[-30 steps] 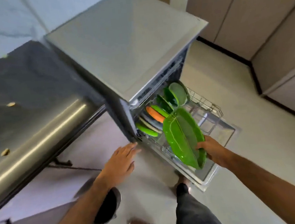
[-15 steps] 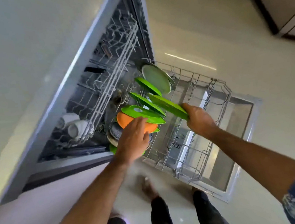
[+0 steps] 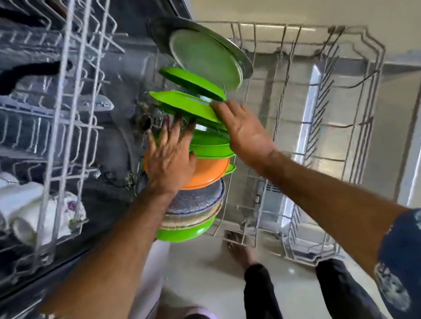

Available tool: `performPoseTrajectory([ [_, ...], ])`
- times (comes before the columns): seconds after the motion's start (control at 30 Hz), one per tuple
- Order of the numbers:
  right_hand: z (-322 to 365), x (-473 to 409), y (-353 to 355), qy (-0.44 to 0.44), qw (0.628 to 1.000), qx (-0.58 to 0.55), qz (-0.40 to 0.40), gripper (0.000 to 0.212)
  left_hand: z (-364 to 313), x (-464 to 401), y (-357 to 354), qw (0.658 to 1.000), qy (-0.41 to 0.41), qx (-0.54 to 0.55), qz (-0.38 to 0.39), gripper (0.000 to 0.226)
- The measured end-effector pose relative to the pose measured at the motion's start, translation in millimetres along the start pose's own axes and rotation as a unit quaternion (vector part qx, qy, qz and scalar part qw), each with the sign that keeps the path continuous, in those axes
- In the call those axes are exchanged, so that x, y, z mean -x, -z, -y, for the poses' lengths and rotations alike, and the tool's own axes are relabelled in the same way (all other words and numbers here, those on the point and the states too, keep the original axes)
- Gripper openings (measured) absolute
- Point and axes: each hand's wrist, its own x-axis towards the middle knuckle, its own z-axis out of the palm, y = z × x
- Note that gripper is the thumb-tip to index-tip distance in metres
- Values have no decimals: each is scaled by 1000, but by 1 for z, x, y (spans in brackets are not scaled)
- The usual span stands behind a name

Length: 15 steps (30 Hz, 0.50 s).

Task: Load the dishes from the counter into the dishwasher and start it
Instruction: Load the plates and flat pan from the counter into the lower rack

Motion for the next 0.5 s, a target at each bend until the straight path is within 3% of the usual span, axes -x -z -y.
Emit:
performPoseTrajectory([
  [0.27,11,-39,-22,-23,1000,13,-12,57,-1,-3,-6,1000,11,5,-22,75],
  [0.5,-11,-58,-31,-36,991,7,125,73,2,-3,-5,1000,9,28,6,85],
])
